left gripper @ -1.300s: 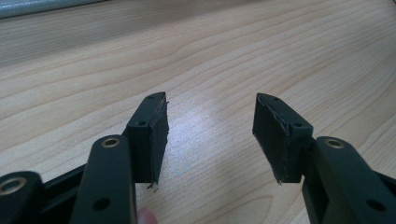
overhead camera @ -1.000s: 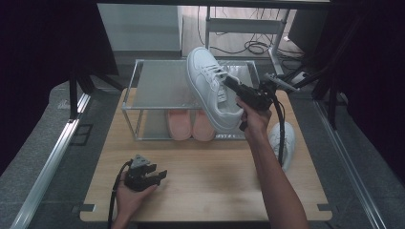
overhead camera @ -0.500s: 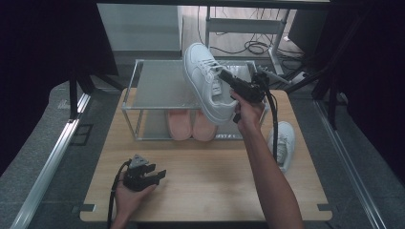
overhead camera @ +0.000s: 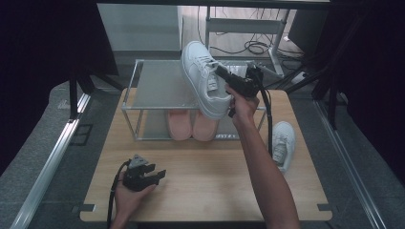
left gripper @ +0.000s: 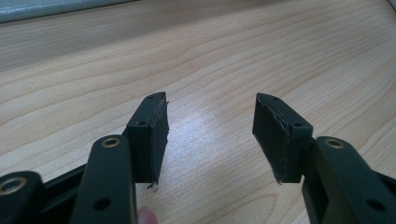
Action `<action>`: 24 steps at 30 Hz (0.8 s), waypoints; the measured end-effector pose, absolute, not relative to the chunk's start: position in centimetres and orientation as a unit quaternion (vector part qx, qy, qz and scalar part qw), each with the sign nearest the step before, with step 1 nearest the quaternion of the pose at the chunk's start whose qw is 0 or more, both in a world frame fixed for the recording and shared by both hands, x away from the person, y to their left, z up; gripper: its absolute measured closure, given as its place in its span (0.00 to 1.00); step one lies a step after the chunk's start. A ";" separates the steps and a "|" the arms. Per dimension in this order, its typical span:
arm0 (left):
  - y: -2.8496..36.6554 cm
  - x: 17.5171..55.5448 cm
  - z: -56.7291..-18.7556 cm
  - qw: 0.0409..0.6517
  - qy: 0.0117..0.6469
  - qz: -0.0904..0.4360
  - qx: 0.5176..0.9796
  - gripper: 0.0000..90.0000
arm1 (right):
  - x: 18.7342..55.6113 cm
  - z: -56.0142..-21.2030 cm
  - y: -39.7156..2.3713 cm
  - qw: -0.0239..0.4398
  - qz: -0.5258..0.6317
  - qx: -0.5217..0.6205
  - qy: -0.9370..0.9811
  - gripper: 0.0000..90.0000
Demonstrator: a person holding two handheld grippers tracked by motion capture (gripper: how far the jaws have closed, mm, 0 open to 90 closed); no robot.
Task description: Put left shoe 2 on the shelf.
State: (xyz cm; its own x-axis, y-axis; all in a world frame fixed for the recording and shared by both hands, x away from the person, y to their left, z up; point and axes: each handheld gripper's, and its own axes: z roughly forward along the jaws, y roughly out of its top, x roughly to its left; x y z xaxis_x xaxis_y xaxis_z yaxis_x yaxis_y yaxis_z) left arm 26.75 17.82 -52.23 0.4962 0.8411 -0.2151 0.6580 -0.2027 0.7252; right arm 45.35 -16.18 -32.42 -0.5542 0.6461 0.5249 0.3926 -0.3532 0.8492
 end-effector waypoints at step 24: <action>18.0 26.7 -52.2 0.399 0.489 0.117 0.767 0.51 | 51.3 -33.2 -11.9 0.114 0.627 0.513 0.575 0.86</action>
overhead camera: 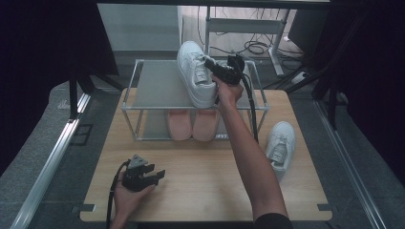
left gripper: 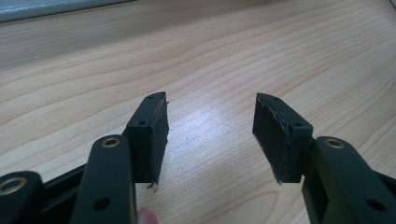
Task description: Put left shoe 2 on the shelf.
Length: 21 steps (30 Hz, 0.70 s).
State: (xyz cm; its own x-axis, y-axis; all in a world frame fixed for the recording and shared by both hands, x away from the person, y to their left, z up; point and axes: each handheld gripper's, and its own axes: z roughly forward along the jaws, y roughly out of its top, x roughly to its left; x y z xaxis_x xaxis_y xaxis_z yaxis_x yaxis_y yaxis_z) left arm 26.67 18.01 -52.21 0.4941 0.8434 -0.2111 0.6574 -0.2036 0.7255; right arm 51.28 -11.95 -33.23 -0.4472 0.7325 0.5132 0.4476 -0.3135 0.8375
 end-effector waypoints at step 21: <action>17.8 26.5 -52.1 0.401 0.486 0.118 0.768 0.51 | 49.7 -32.1 -12.8 0.149 0.615 0.466 0.619 0.73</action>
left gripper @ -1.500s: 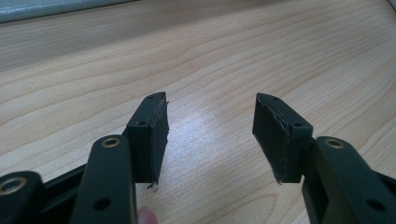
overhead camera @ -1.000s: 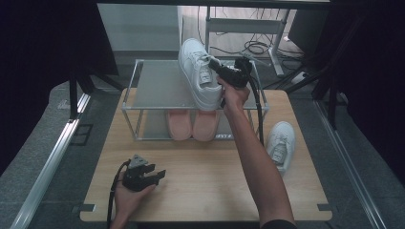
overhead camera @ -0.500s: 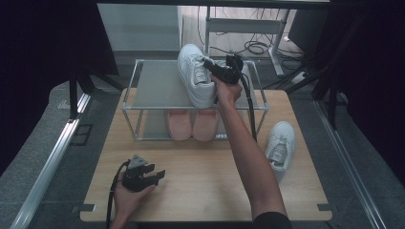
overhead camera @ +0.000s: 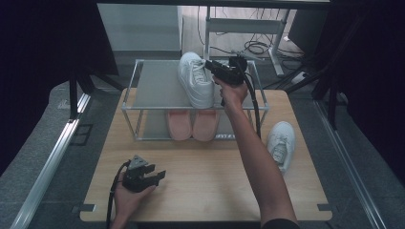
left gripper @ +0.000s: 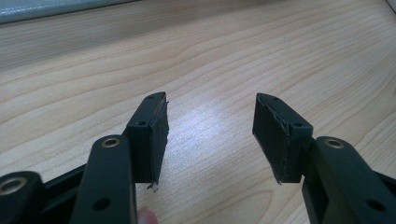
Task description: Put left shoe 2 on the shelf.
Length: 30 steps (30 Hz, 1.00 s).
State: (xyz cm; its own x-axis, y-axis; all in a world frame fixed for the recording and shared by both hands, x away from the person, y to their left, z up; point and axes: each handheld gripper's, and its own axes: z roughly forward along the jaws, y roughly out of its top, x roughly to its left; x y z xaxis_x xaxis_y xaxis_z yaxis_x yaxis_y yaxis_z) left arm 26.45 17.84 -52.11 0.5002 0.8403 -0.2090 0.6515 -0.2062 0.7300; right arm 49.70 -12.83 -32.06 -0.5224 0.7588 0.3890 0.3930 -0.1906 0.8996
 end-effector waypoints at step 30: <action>17.5 26.2 -52.1 0.394 0.483 0.121 0.773 0.51 | 42.0 -37.0 -16.9 0.096 0.617 0.411 0.664 0.98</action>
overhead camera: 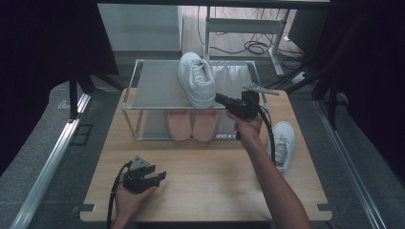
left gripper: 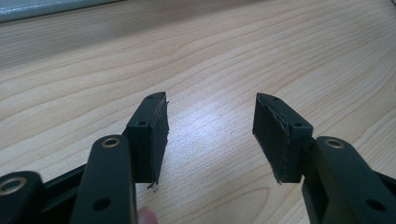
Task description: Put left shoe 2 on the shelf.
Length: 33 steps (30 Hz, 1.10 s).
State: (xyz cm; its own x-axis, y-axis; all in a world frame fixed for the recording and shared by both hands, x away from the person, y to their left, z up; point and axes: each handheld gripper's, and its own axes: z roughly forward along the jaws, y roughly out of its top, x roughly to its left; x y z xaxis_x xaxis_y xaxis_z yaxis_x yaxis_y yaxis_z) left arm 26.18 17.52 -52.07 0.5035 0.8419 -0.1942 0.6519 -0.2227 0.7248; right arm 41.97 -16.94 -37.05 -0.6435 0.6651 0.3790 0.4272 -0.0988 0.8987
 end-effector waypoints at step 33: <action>17.6 26.1 -52.0 0.393 0.483 0.122 0.773 0.51 | 41.8 -38.6 -16.0 0.088 0.618 0.401 0.671 0.99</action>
State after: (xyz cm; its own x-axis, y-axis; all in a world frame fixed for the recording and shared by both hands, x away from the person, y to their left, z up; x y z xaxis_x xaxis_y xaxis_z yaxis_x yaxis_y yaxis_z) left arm 26.07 17.56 -52.02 0.5043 0.8421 -0.1910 0.6504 -0.2250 0.7255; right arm 41.81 -15.99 -38.65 -0.6626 0.6472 0.3770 0.4287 -0.0851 0.8994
